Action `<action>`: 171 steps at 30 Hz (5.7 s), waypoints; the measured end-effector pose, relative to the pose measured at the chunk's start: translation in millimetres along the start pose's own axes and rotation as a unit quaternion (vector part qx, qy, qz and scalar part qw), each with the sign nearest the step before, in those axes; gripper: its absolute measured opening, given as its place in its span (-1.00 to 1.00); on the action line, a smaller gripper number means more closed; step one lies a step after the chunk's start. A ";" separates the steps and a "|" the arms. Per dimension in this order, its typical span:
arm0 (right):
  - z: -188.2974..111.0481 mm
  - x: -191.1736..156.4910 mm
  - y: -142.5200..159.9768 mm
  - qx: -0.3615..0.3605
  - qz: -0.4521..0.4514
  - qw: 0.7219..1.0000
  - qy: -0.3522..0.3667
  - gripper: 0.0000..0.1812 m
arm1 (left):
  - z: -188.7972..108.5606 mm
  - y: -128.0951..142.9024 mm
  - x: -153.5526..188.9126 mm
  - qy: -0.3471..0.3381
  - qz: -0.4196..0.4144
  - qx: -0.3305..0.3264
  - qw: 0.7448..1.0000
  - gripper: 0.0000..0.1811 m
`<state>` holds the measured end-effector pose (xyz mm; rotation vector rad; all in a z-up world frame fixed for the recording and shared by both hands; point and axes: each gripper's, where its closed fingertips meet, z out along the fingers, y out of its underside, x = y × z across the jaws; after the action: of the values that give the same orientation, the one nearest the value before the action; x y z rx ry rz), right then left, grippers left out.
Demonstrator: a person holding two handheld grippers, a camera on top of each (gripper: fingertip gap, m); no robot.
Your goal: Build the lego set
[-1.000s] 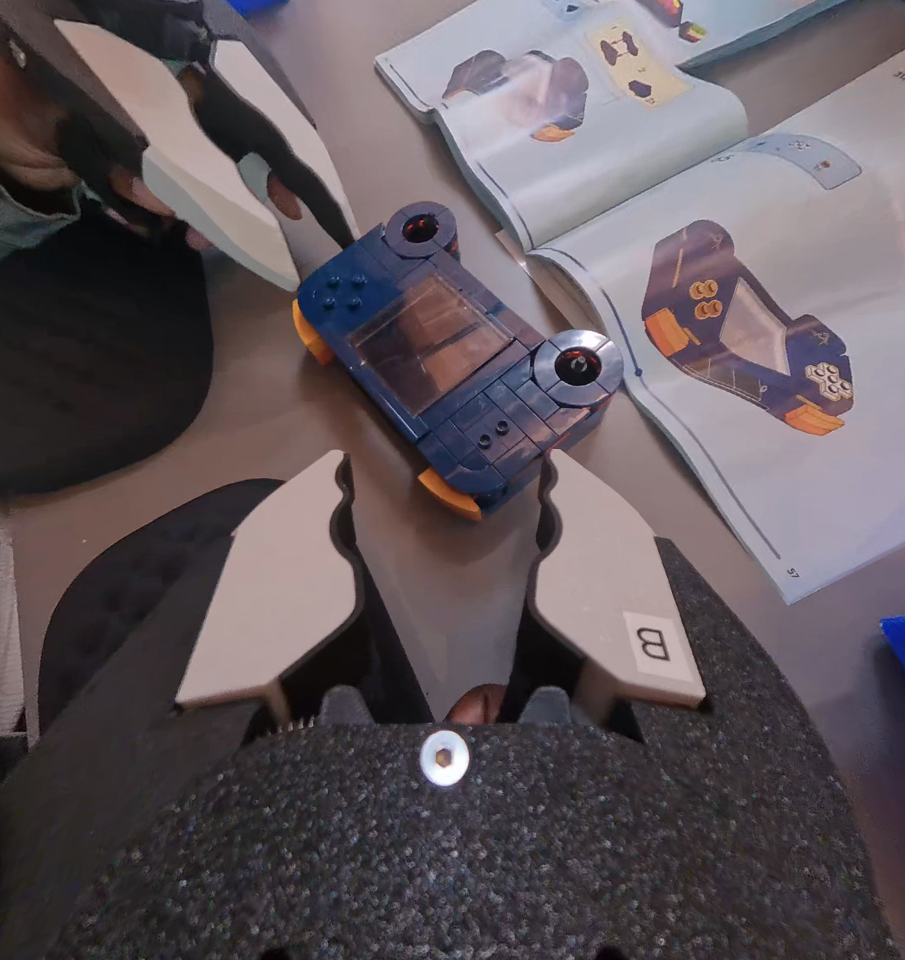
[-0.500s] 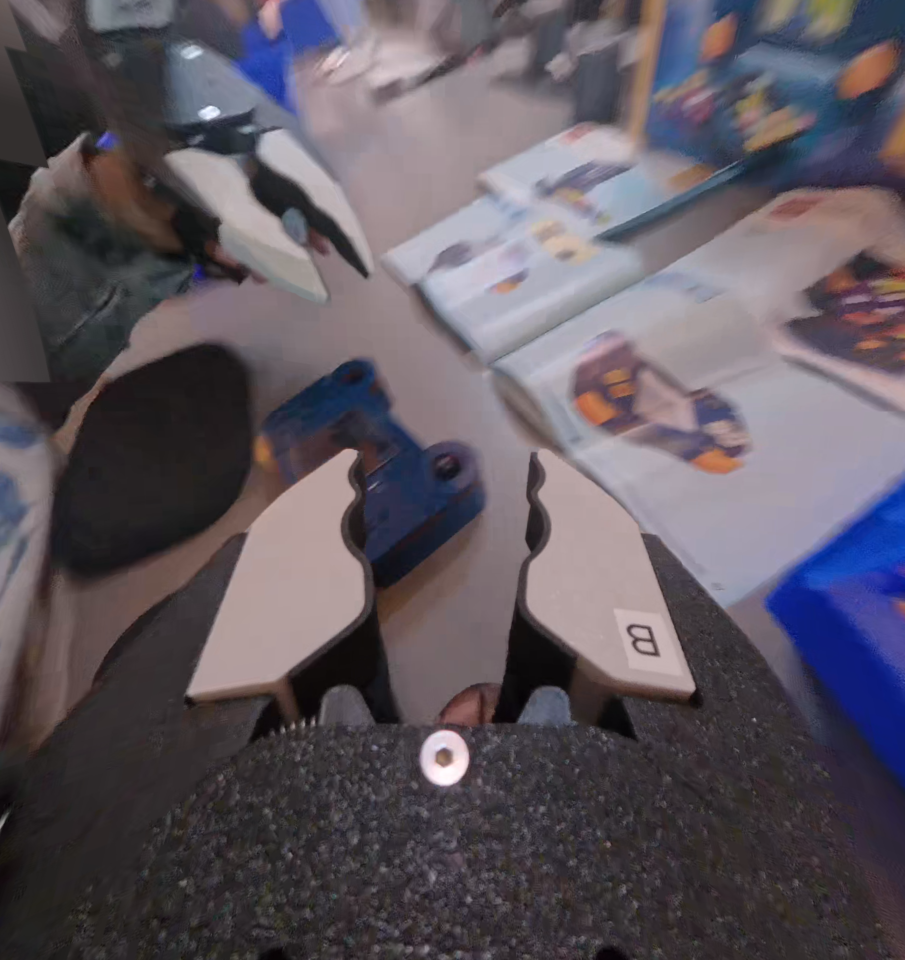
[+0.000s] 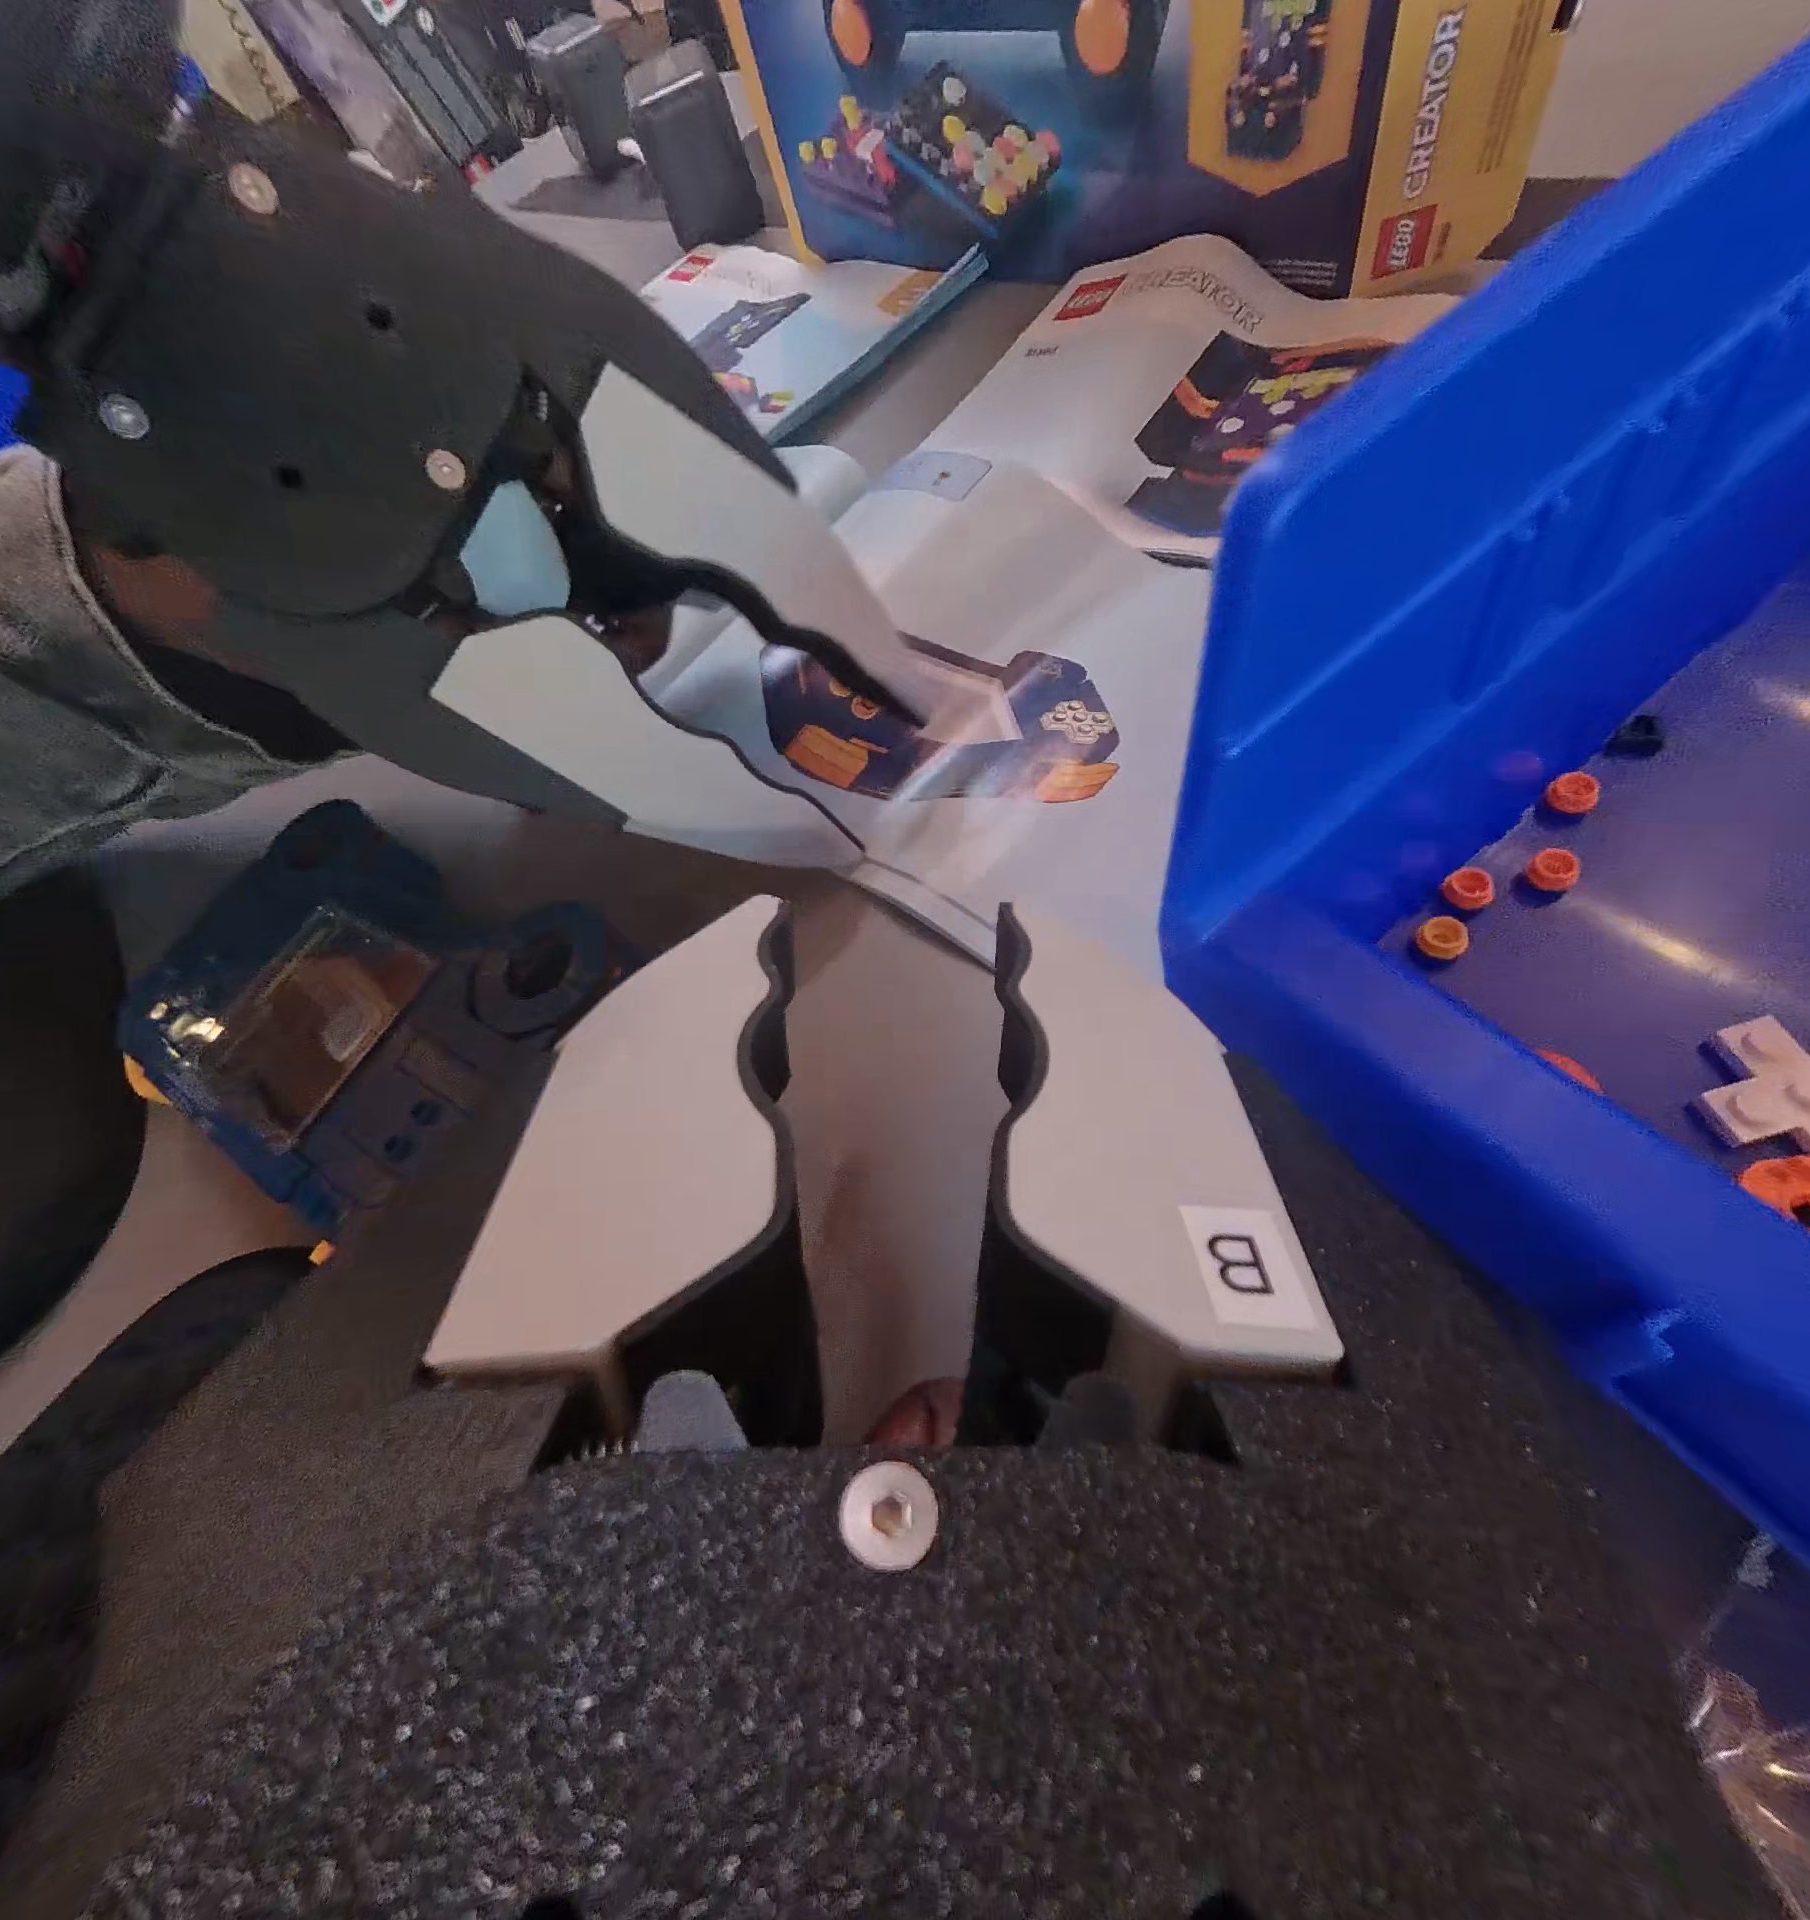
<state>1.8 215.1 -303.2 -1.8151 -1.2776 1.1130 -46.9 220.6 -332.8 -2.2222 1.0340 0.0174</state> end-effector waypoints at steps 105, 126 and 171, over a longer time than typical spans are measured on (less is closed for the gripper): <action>78.8 -151.4 15.5 -0.296 -0.109 0.881 -0.354 -0.39 | -125.7 67.2 156.9 0.213 -0.109 0.100 0.966 -0.23; 19.3 -117.1 54.1 -0.288 -0.171 0.924 -0.184 -0.76 | -108.5 54.2 167.9 0.239 -0.107 0.063 0.963 -0.16; -25.4 -74.8 -10.6 -0.034 -0.175 0.968 -0.176 -0.78 | -137.3 35.1 94.5 0.033 -0.141 0.183 0.972 -0.46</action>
<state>8.1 146.6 -262.8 -1.3972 -1.7816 1.2320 -41.4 61.0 -273.5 -2.0156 0.6799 -0.3487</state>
